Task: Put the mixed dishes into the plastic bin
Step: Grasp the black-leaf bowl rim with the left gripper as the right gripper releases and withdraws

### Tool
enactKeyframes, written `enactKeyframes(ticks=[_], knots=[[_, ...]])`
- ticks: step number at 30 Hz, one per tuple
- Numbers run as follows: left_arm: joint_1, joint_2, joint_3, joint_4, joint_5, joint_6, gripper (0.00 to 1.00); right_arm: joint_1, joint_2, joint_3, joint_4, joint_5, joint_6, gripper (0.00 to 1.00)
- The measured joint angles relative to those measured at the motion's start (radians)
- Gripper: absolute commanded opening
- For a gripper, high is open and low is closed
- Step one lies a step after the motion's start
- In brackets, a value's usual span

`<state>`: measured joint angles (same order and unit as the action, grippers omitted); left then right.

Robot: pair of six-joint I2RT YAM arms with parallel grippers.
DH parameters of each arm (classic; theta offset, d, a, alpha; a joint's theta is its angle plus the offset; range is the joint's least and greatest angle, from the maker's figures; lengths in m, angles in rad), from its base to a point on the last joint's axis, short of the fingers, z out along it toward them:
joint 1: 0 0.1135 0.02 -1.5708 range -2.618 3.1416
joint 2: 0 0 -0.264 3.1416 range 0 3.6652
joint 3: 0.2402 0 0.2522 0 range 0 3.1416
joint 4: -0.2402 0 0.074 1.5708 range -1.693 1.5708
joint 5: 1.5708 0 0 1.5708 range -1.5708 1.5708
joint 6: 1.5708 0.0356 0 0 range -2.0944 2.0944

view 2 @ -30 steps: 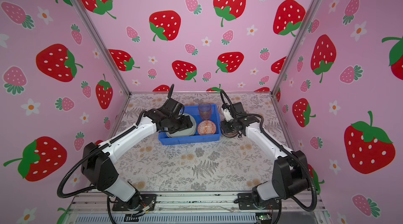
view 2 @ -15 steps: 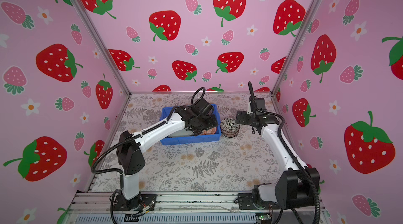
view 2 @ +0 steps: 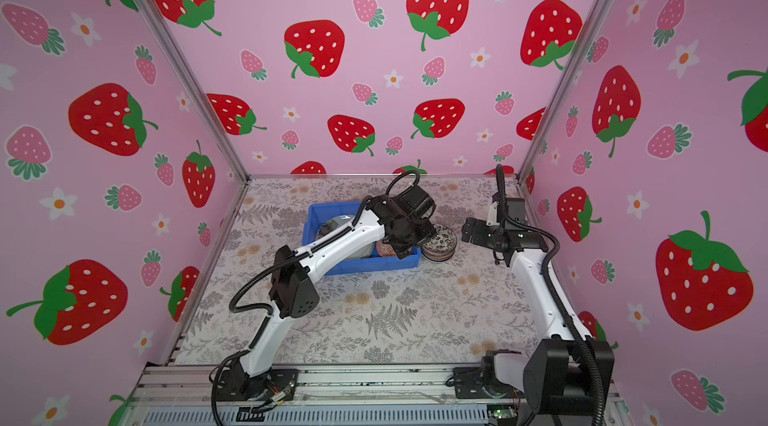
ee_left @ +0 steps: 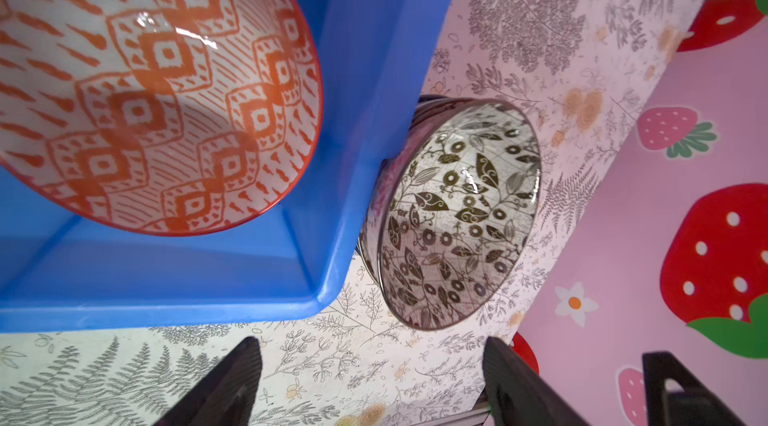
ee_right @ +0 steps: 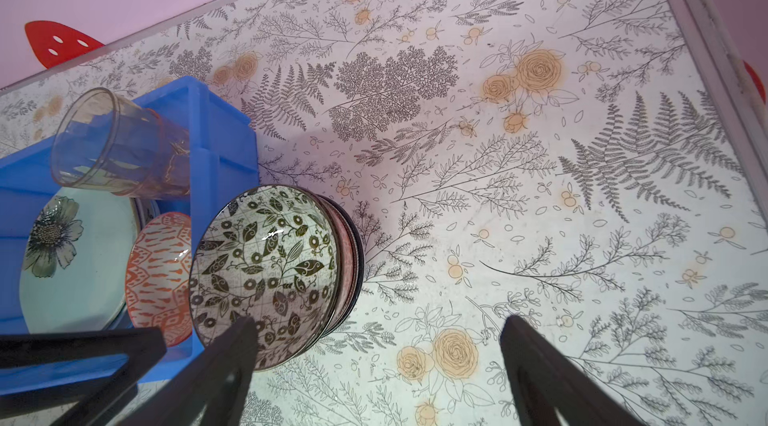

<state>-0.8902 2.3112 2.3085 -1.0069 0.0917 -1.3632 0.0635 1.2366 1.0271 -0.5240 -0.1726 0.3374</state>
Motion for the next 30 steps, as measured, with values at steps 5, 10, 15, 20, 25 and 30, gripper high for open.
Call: enactKeyframes(ticks=[5,10,15,20,25,30], knots=[[-0.007,0.033,0.002,0.04,0.024,-0.052,0.7,-0.033,-0.002,-0.021,0.008,-0.039,-0.014,0.93],[-0.013,0.048,0.004,0.08,0.048,-0.097,0.62,-0.052,-0.006,-0.036,0.011,-0.07,-0.023,0.93],[-0.02,0.064,0.005,0.101,0.069,-0.123,0.54,-0.057,-0.013,-0.04,0.018,-0.092,-0.025,0.93],[-0.02,0.085,0.006,0.117,0.076,-0.134,0.42,-0.058,-0.013,-0.04,0.026,-0.104,-0.025,0.93],[-0.02,0.093,0.006,0.12,0.073,-0.13,0.39,-0.06,-0.013,-0.04,0.03,-0.11,-0.025,0.92],[-0.02,0.093,0.006,0.119,0.044,-0.12,0.37,-0.062,-0.013,-0.04,0.03,-0.114,-0.025,0.92]])
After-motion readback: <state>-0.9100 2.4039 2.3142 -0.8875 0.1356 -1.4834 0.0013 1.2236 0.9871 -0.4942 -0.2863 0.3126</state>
